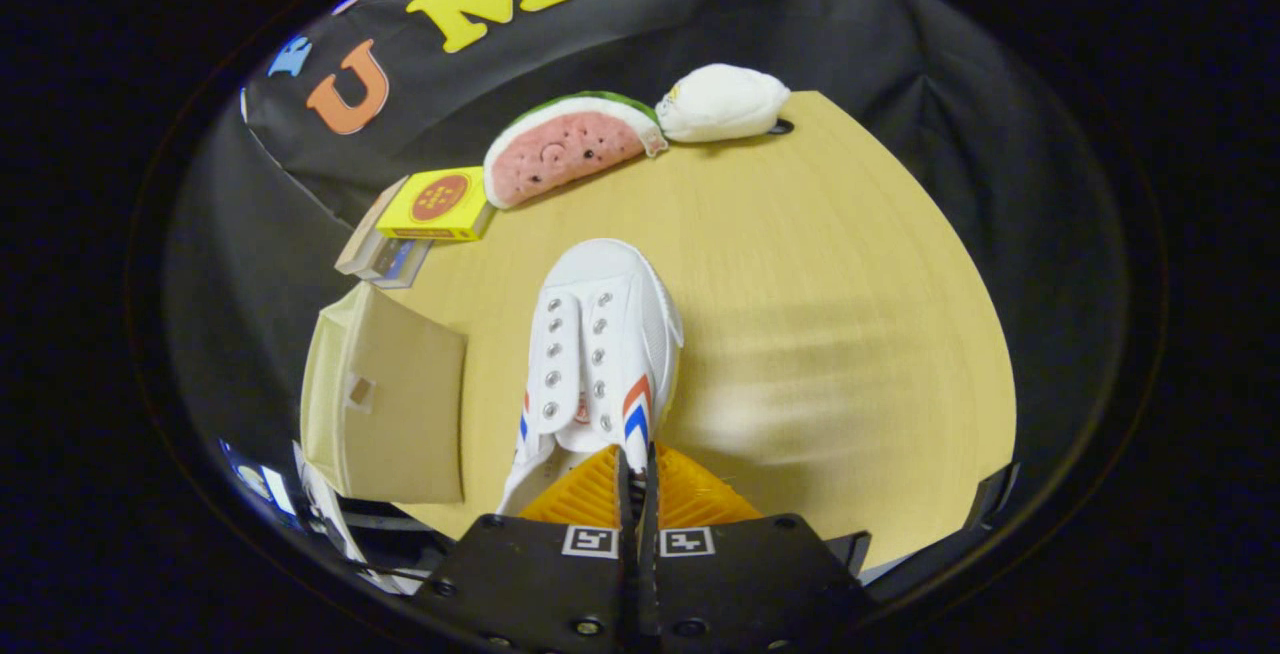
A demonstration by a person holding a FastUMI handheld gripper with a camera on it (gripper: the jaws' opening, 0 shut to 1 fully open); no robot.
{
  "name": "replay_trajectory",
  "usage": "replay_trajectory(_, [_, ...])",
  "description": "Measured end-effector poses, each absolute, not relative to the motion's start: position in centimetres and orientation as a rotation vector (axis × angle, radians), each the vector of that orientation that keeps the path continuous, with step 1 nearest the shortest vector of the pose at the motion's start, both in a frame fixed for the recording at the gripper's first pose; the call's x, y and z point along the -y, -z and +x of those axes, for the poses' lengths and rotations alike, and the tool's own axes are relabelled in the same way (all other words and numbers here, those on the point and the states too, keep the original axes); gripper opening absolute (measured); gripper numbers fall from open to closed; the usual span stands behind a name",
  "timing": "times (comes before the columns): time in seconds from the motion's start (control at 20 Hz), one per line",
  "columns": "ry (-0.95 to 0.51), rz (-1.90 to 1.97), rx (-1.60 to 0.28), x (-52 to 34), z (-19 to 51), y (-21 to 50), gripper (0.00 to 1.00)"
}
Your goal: Open the storage box then place both shoes into the box .Put the left shoe in first, then the right shoe, with the right side of both shoes facing outward in a uniform manner.
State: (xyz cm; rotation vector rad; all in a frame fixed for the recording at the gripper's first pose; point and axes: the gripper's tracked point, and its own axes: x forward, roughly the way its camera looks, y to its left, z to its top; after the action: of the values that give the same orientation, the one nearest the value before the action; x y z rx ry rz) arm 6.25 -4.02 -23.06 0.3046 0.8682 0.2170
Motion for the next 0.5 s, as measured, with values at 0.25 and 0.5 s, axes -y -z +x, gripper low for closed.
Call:
replay_trajectory(0.25, [-0.234, 0.35, -0.765, -4.3, 3.5, 16.8, 0.0])
replay_trajectory(0.5, [-0.274, 0.363, -0.697, -13.1, 1.5, 12.7, 0.0])
